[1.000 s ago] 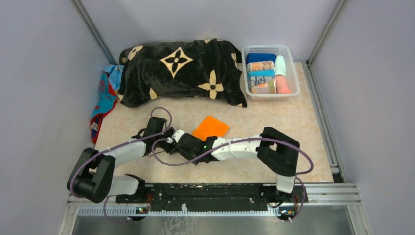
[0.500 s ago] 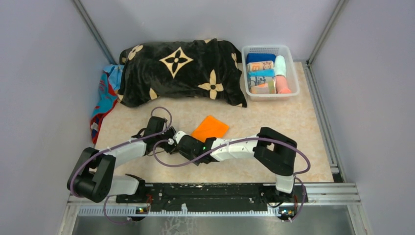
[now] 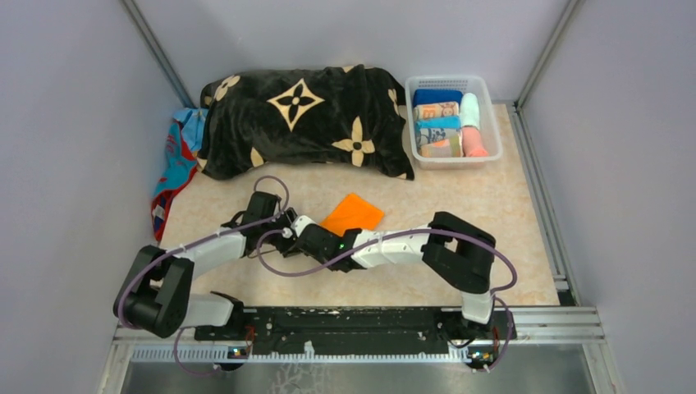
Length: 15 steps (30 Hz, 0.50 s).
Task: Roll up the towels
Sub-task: Roll the towel at the center of the board.
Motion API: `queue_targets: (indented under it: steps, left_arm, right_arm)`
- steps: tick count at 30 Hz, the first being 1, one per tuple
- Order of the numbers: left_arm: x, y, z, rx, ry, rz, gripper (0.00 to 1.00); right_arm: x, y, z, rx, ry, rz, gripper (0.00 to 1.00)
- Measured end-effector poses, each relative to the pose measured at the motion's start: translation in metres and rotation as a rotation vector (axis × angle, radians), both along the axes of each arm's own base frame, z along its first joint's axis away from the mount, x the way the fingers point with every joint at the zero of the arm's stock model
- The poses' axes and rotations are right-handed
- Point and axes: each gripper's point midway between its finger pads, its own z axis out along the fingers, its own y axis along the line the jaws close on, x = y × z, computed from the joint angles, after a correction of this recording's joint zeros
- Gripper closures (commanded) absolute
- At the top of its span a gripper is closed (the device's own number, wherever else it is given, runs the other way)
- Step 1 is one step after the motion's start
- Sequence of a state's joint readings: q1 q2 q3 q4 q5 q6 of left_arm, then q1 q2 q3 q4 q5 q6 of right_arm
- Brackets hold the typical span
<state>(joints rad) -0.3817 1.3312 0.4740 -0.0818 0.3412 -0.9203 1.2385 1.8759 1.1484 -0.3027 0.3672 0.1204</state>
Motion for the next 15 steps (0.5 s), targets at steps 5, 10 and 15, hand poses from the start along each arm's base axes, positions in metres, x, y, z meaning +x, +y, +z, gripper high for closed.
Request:
queue_targets:
  steps: [5, 10, 15]
  left_arm:
    - [0.000, 0.014, 0.006, 0.055, -0.024, 0.039, 0.25]
    - [-0.006, 0.035, 0.017, 0.121, -0.062, 0.090, 0.19]
    - [-0.012, 0.042, 0.033, 0.118, -0.115, 0.104, 0.17]
  right_arm:
    - [-0.003, 0.002, 0.003, 0.115, 0.149, 0.028, 1.00]
    - [-0.017, 0.015, 0.005, 0.336, 0.408, 0.084, 1.00]
    - [-0.036, 0.014, 0.010, 0.531, 0.668, 0.097, 1.00]
